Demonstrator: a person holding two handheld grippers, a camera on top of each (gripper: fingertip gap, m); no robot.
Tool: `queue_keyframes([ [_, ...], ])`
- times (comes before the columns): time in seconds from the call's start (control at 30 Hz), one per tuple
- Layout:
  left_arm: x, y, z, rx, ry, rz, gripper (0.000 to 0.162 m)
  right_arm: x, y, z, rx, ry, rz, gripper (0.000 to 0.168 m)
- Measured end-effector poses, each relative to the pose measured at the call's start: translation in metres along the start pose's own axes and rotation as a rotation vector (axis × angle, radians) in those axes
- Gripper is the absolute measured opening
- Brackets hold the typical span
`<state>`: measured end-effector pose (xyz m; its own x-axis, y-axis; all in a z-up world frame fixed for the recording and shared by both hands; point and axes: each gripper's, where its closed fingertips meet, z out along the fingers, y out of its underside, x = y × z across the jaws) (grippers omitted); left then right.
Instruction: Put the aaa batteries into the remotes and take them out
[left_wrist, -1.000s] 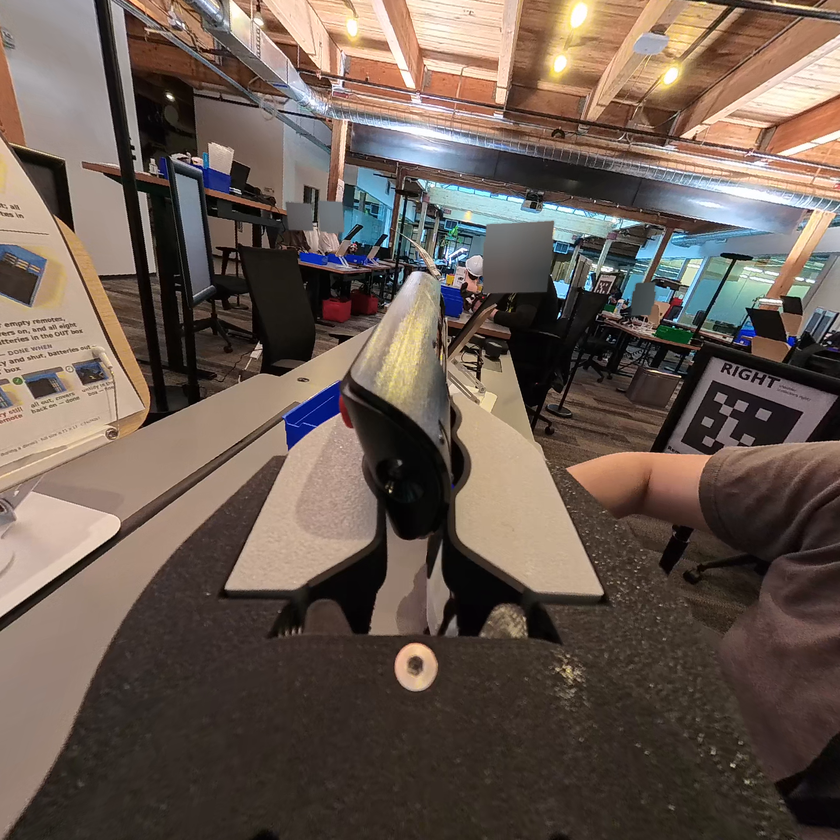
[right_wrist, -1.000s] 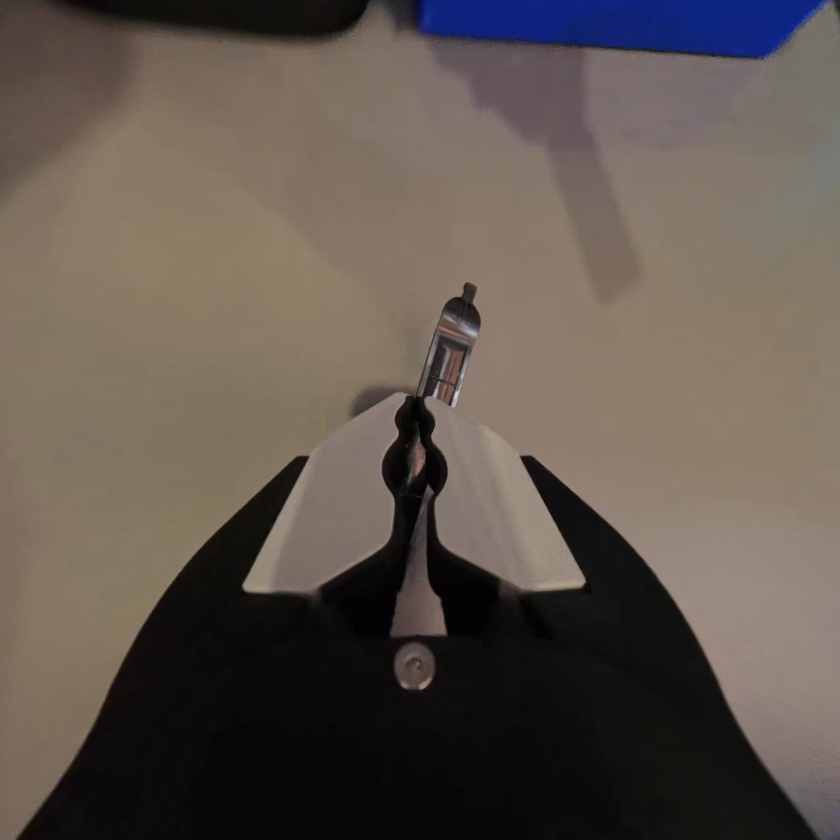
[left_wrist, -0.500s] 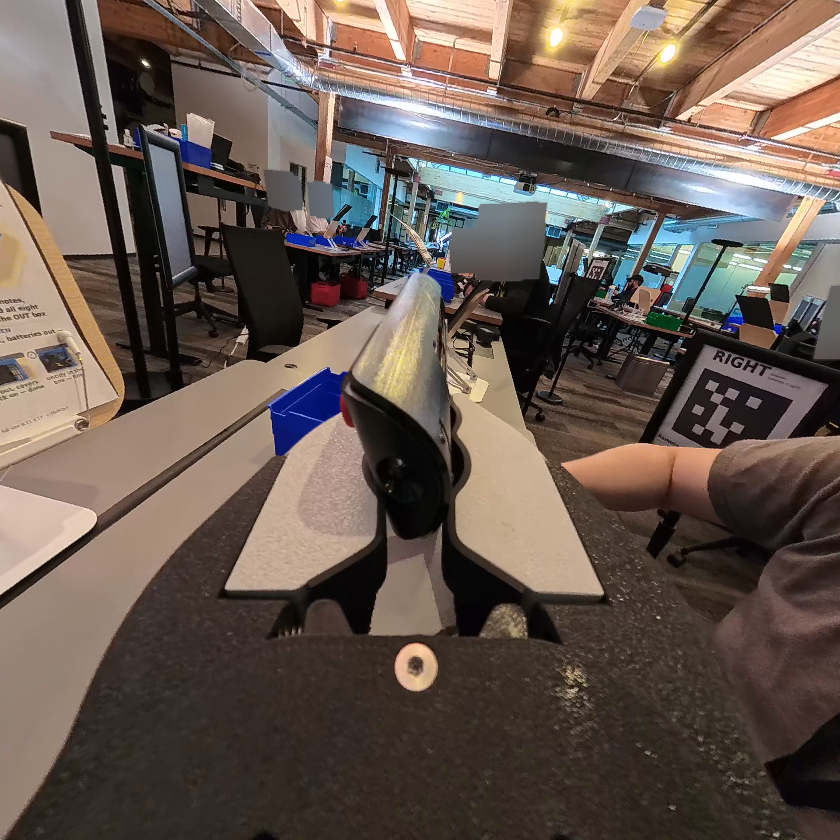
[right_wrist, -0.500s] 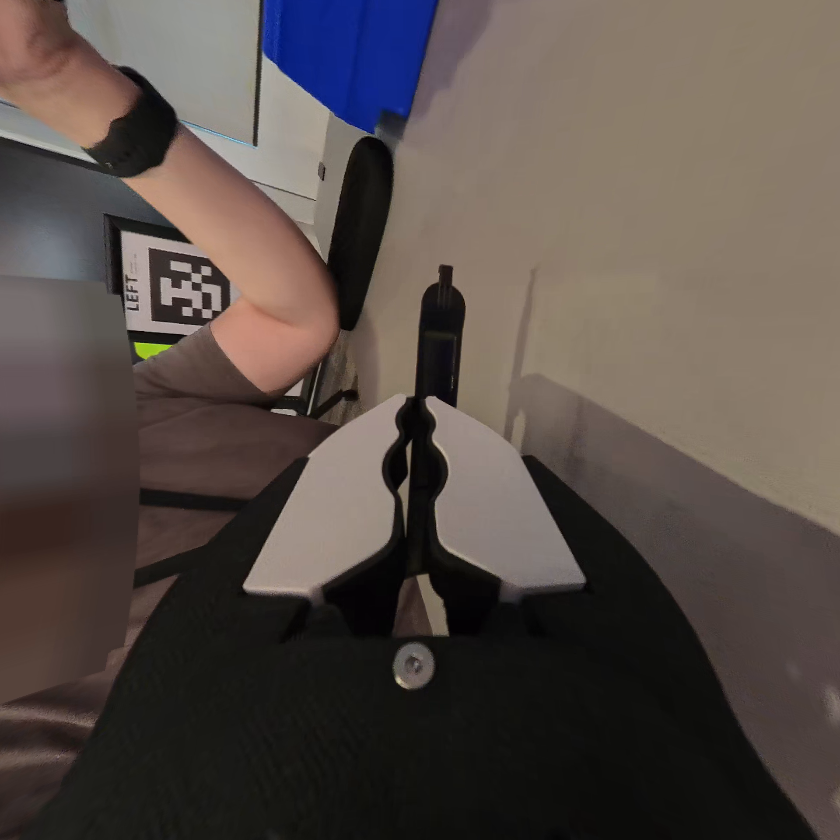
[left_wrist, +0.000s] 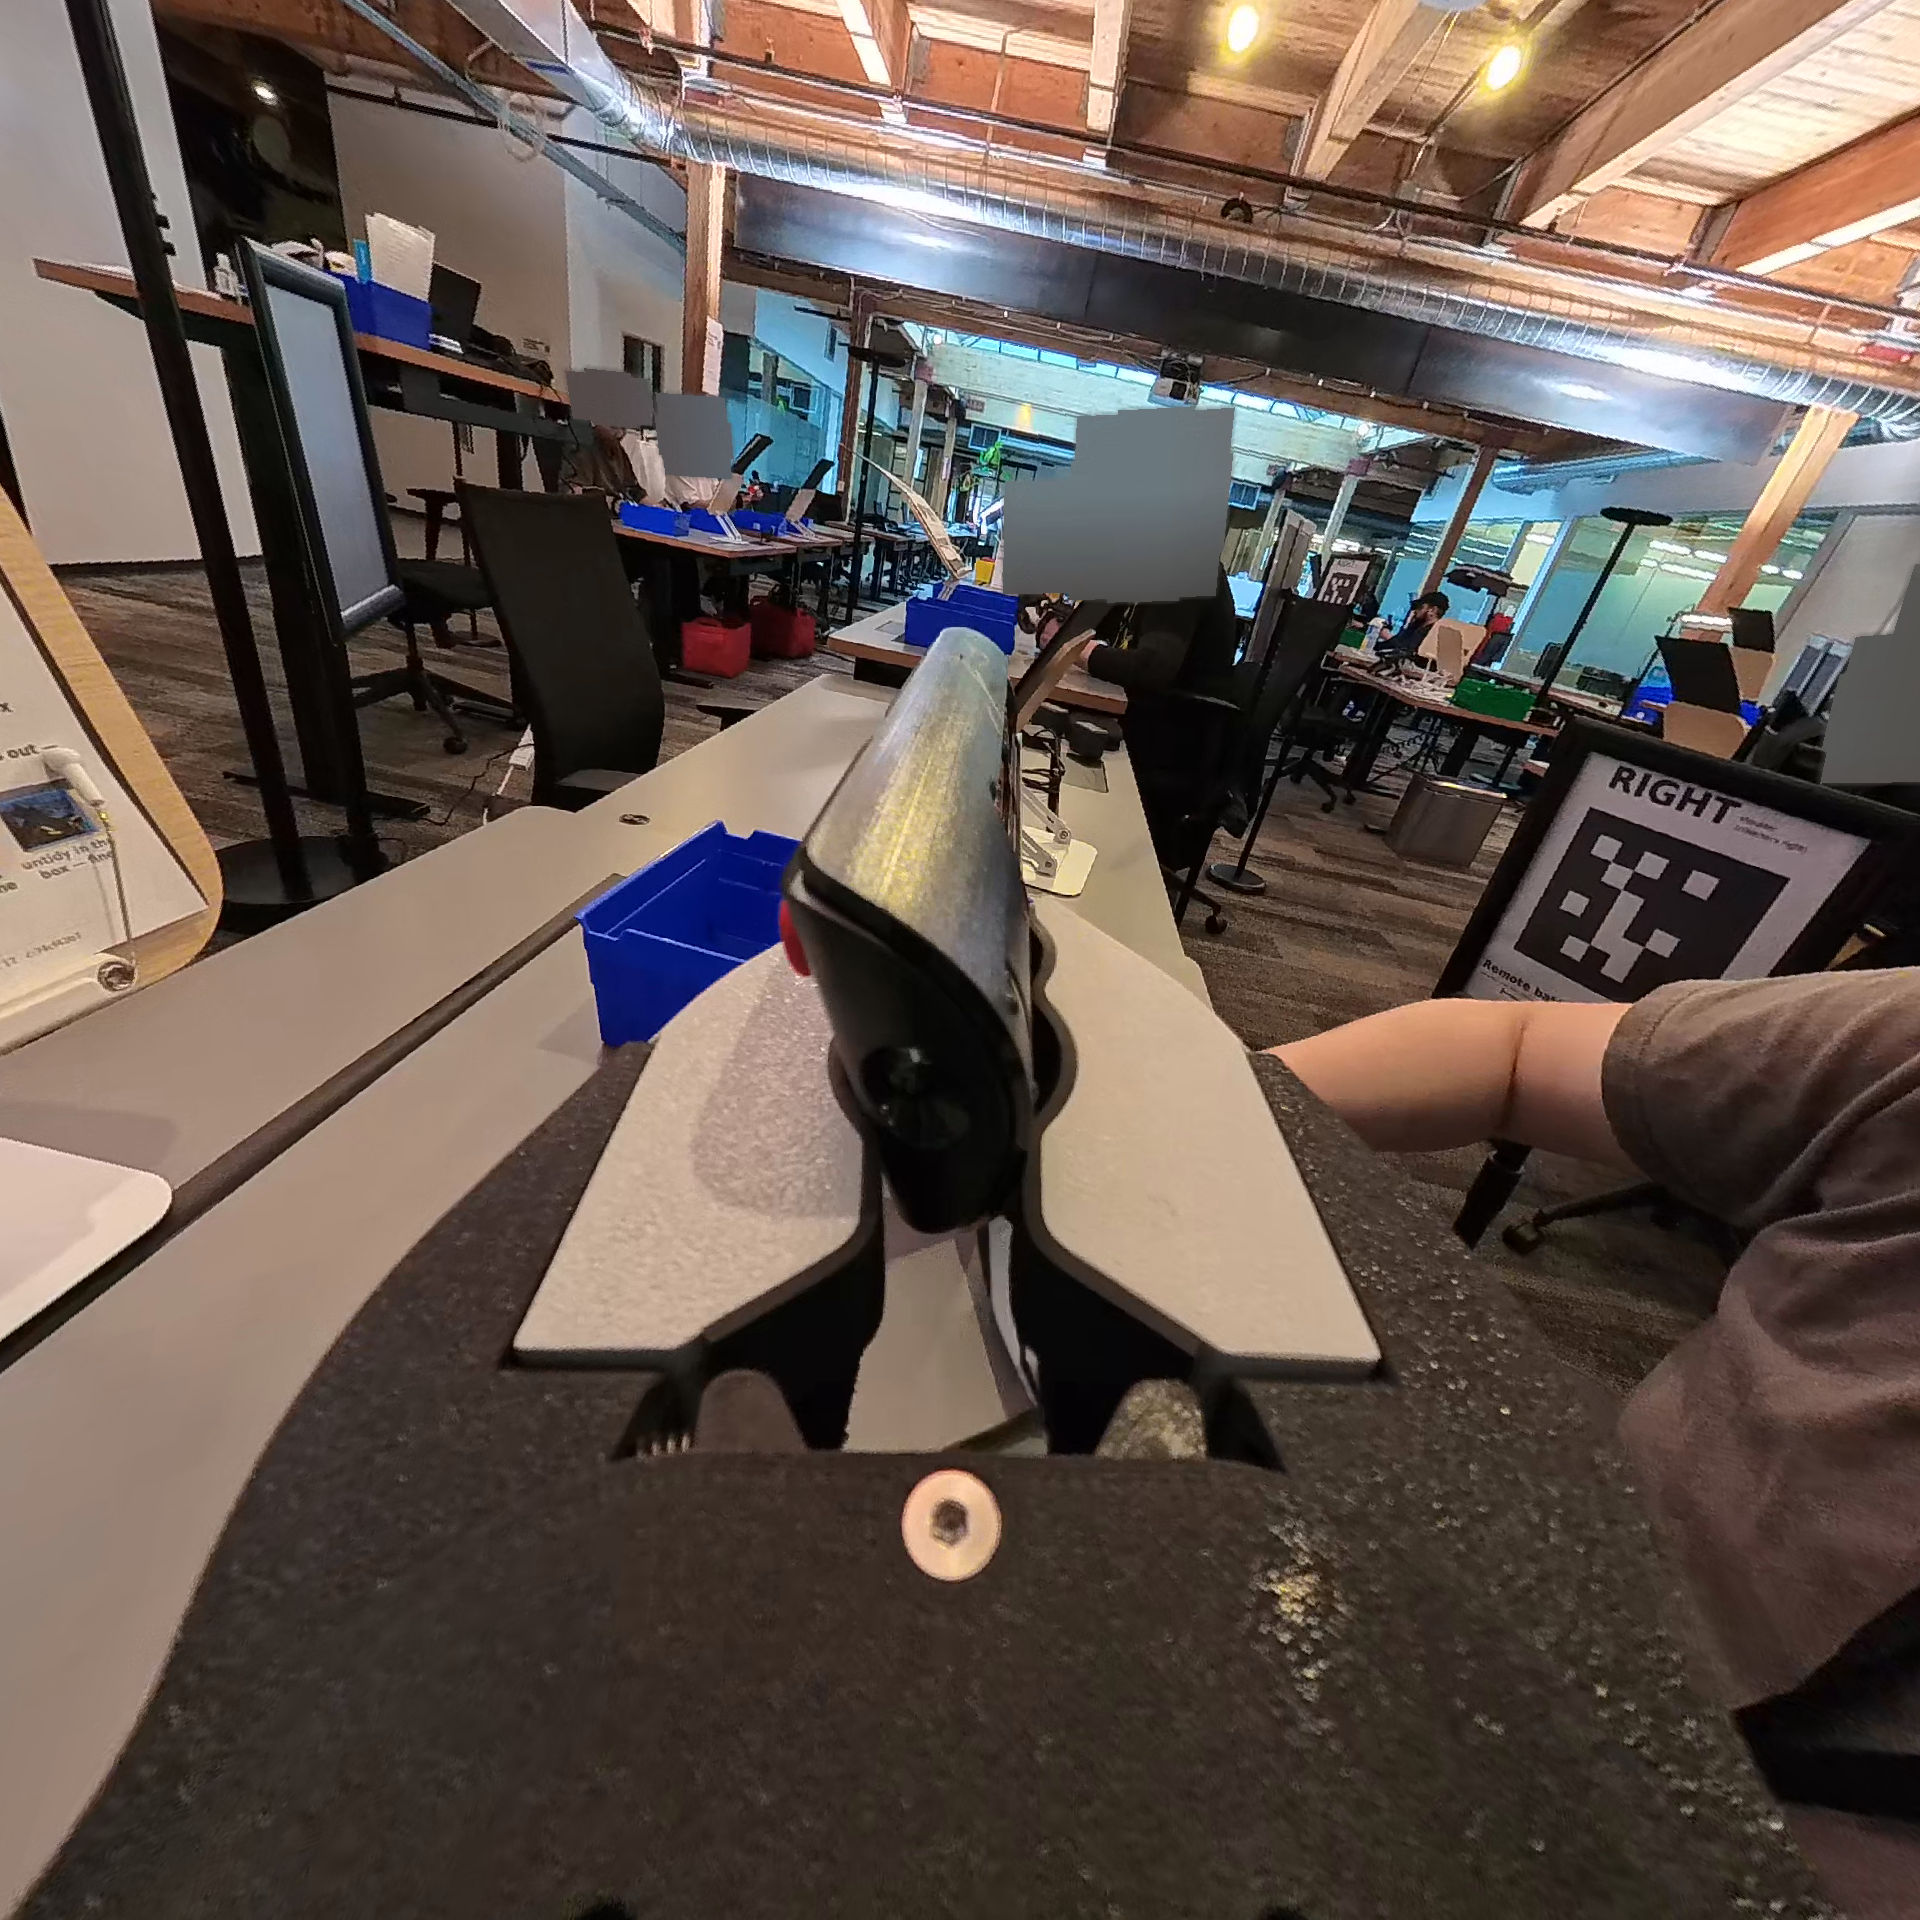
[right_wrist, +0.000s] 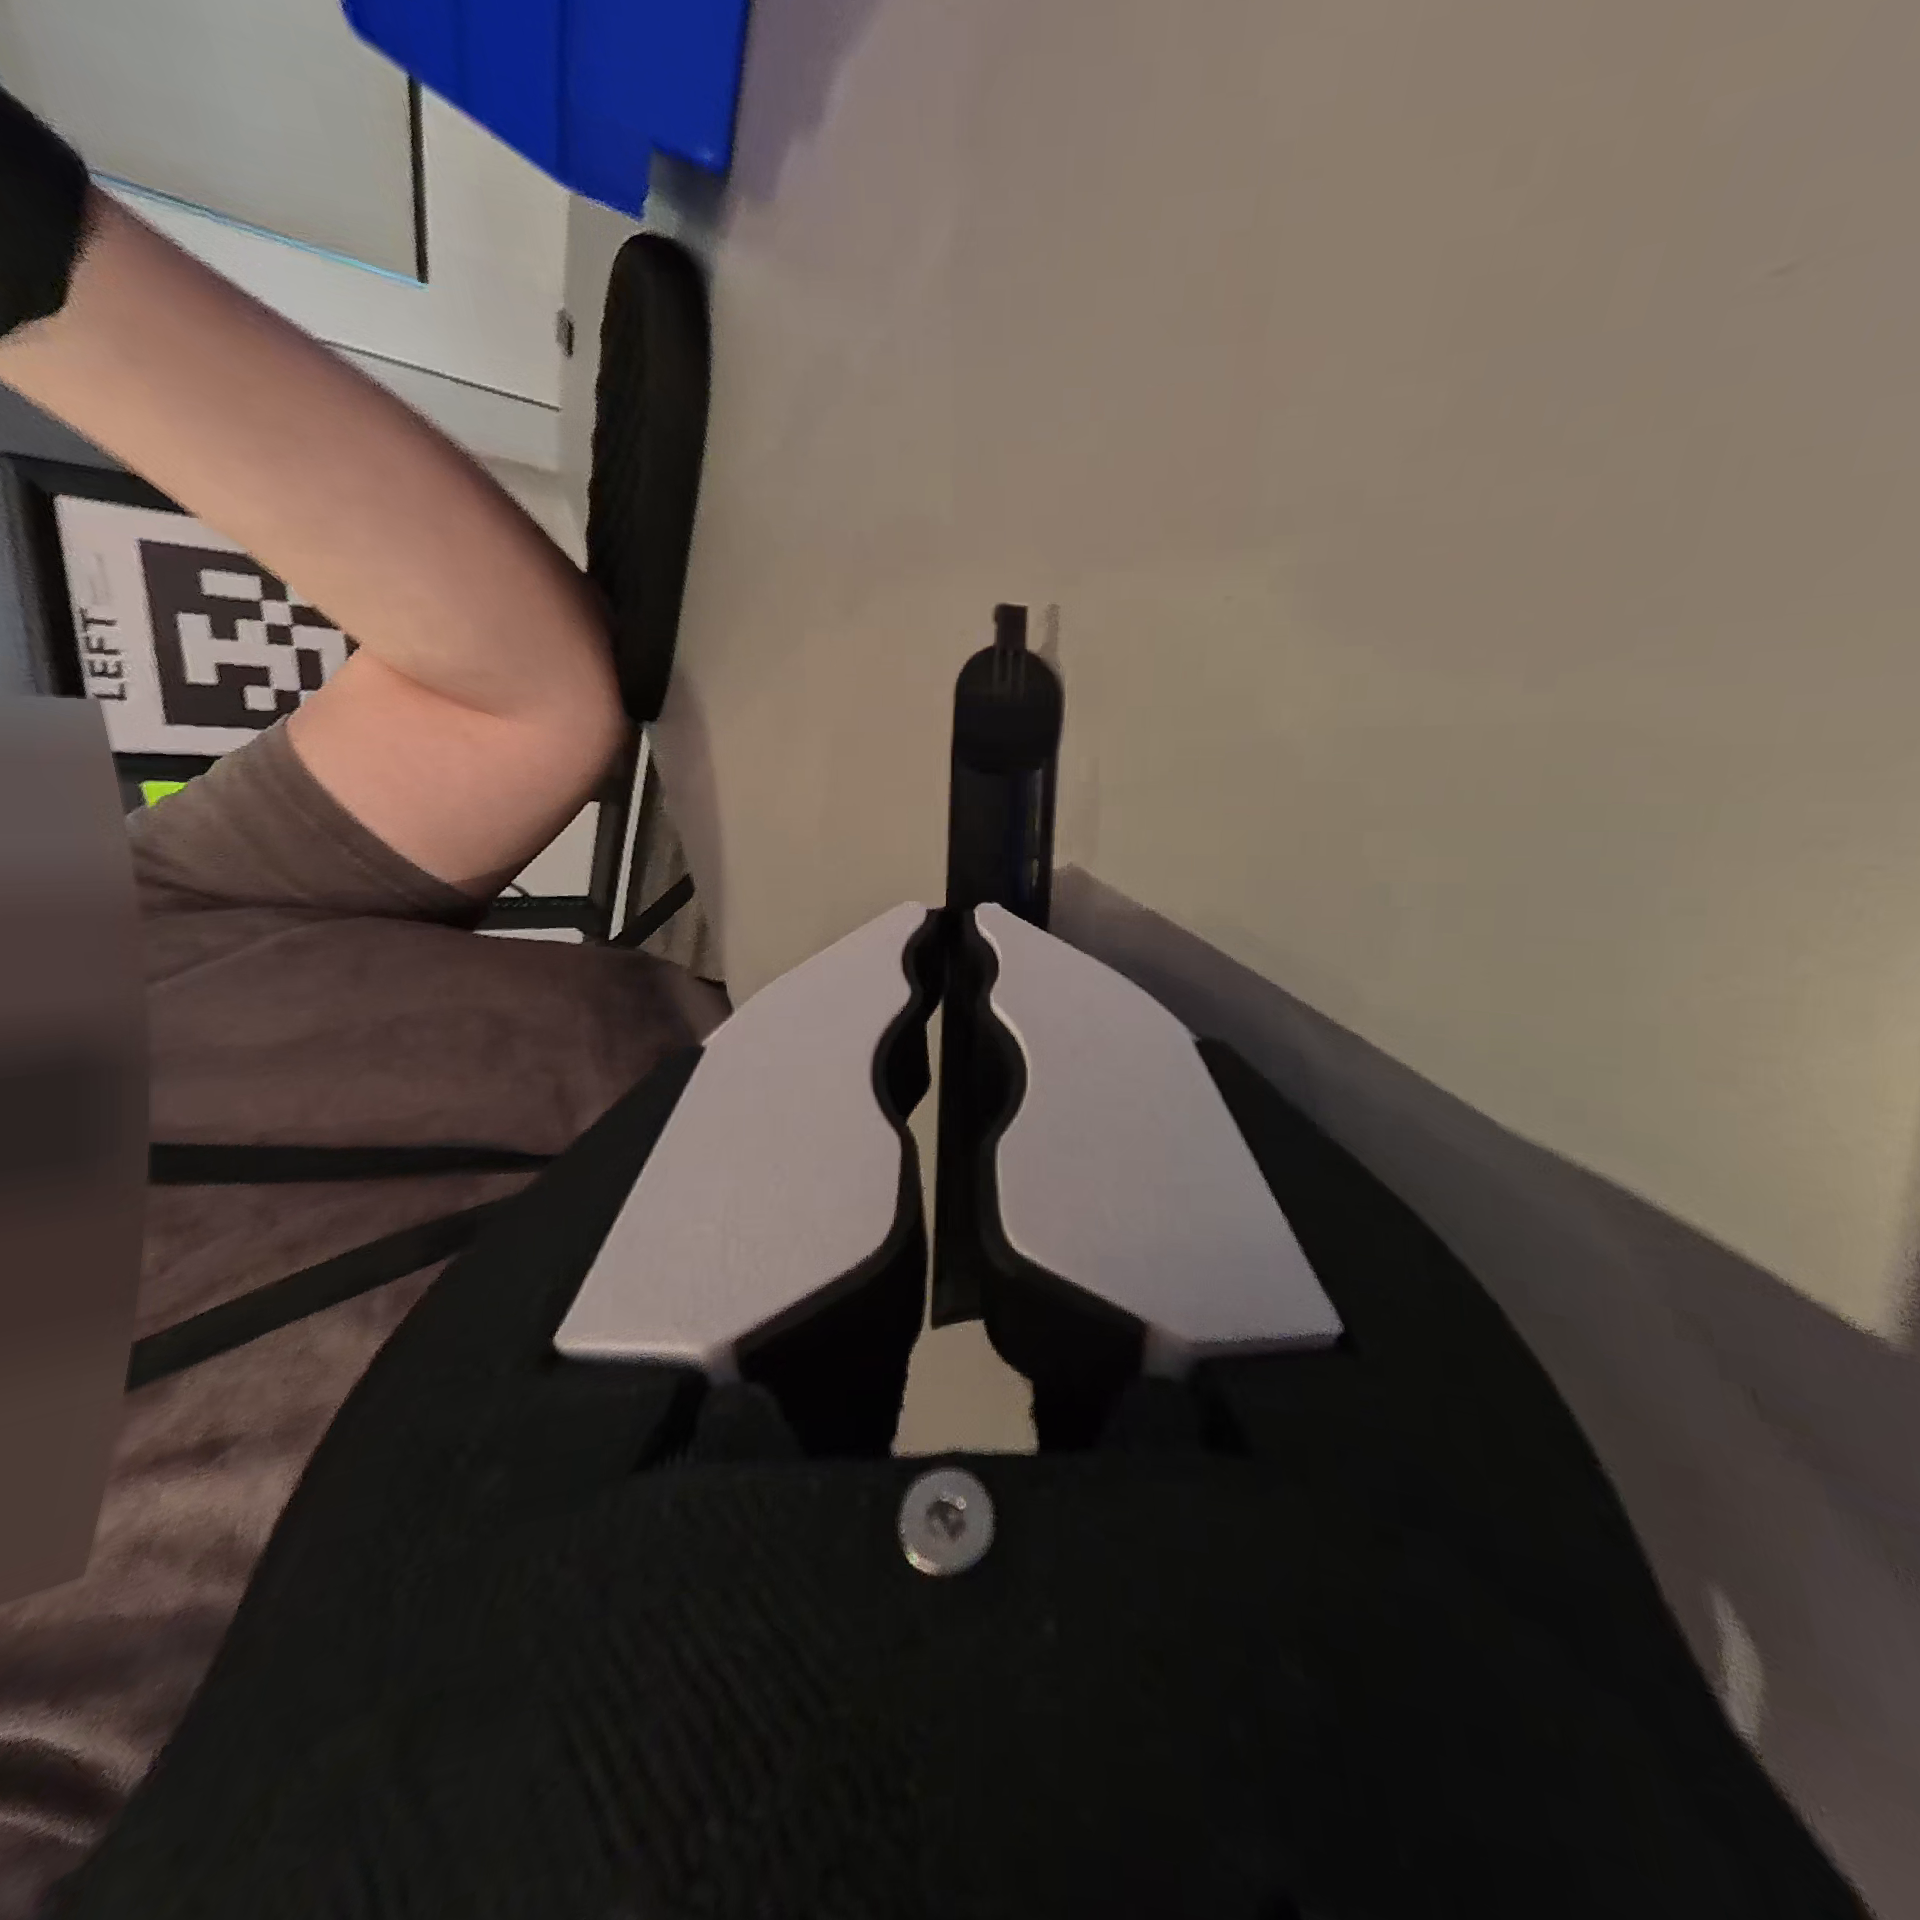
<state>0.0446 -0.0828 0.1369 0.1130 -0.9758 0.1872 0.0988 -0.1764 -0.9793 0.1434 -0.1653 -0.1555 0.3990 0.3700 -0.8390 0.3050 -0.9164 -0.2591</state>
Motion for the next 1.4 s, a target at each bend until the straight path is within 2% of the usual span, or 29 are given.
queue_keyframes([
  [0.2,0.001,-0.001,0.000,0.003,0.004,0.001,0.023,0.011,-0.007,-0.009,0.011,0.054,-0.037,0.010],
  [0.5,0.000,-0.001,-0.001,0.006,0.004,-0.001,0.023,0.015,-0.013,-0.015,0.026,0.165,-0.122,0.008],
  [0.63,0.001,-0.001,0.000,0.001,0.004,0.003,0.023,0.021,-0.016,-0.027,0.018,0.355,-0.238,0.007],
  [0.77,0.000,-0.001,0.000,0.002,0.002,0.002,0.024,0.007,-0.028,-0.043,0.099,0.569,-0.430,0.016],
  [0.87,0.000,-0.001,-0.001,0.001,-0.001,0.003,0.023,-0.005,-0.014,-0.040,0.142,0.719,-0.560,0.019],
  [0.97,0.002,-0.003,-0.002,0.006,0.004,0.006,0.024,0.006,0.007,-0.038,0.138,0.944,-0.679,0.021],
  [1.03,0.003,-0.004,-0.002,0.011,0.008,0.006,0.023,0.010,0.014,-0.039,0.177,1.032,-0.721,0.021],
  [1.17,0.006,-0.005,-0.002,0.015,0.017,0.003,0.023,0.024,0.021,-0.038,0.199,1.090,-0.697,0.028],
  [1.4,0.012,-0.005,0.000,0.010,0.036,0.013,0.023,0.027,0.019,-0.035,0.226,1.031,-0.683,0.024],
])
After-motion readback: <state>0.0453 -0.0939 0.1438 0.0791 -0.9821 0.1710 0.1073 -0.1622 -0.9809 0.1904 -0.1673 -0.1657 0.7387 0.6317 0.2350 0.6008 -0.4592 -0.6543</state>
